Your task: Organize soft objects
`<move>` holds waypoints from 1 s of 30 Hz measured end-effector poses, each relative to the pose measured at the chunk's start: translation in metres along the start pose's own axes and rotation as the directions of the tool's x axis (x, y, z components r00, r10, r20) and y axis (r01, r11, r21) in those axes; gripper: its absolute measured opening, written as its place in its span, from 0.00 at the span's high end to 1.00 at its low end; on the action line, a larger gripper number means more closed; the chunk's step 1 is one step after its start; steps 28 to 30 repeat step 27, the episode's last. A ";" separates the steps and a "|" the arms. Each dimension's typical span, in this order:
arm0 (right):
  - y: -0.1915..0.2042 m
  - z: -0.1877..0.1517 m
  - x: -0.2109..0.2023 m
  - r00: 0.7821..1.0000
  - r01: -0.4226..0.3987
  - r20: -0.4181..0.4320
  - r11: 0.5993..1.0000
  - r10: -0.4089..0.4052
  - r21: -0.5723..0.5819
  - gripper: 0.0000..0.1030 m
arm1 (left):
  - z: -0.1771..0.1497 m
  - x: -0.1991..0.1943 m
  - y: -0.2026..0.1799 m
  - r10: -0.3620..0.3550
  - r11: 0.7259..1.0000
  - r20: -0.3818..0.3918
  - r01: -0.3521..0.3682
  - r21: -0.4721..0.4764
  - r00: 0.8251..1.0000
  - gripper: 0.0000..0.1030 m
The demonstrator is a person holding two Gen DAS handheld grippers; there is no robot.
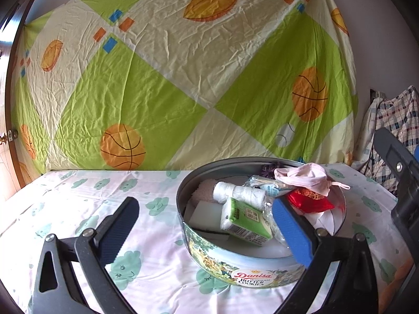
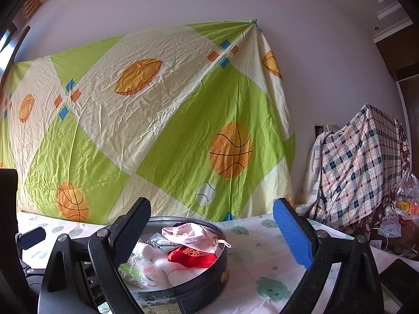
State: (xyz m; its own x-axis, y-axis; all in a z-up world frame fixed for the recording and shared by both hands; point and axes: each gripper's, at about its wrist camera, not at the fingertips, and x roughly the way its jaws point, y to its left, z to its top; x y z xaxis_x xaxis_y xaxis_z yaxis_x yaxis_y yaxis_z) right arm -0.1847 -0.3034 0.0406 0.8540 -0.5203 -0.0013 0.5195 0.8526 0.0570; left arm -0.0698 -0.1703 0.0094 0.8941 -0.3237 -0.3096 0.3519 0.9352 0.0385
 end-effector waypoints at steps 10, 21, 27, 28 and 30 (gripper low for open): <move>-0.001 0.001 0.000 1.000 0.005 0.001 1.000 -0.005 -0.005 0.06 | -0.001 0.002 0.001 0.015 1.000 -0.016 -0.015 0.002 1.000 0.00; 0.000 0.000 0.002 1.000 0.010 -0.004 1.000 -0.010 -0.009 0.06 | 0.000 0.007 0.000 -0.002 1.000 -0.040 0.002 0.006 0.999 0.00; 0.000 -0.001 0.003 1.000 0.019 -0.011 1.000 -0.019 -0.010 0.05 | 0.000 0.006 -0.002 -0.006 1.000 -0.038 0.006 0.010 0.999 0.00; 0.000 -0.001 0.003 1.000 0.019 -0.011 1.000 -0.019 -0.010 0.05 | 0.000 0.006 -0.002 -0.006 1.000 -0.038 0.006 0.010 0.999 0.00; 0.000 -0.001 0.003 1.000 0.019 -0.011 1.000 -0.019 -0.010 0.05 | 0.000 0.006 -0.002 -0.006 1.000 -0.038 0.006 0.010 0.999 0.00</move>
